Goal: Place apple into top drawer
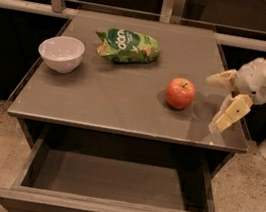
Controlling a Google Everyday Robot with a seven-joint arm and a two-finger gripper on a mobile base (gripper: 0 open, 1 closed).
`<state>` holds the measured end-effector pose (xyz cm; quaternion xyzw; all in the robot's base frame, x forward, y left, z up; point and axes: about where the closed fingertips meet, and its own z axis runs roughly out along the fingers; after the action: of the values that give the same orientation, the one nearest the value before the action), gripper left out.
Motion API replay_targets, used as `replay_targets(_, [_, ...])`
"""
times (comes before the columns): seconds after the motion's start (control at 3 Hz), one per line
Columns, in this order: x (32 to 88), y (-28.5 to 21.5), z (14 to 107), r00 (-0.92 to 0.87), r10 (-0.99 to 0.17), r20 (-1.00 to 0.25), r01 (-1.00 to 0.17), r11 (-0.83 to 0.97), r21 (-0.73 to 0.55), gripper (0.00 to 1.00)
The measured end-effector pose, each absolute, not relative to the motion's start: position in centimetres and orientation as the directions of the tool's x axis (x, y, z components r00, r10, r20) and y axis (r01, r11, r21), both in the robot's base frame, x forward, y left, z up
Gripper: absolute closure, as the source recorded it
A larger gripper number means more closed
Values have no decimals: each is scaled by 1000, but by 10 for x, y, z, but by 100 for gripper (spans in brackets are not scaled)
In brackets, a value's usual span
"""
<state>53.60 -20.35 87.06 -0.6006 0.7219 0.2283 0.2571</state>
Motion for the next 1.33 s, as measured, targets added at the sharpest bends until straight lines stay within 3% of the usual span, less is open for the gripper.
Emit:
replay_targets(0.33, [549, -199, 824, -220, -662, -717, -975, 172, 141, 0])
replay_targets(1.33, [566, -181, 847, -164, -641, -750, -986, 135, 100, 0])
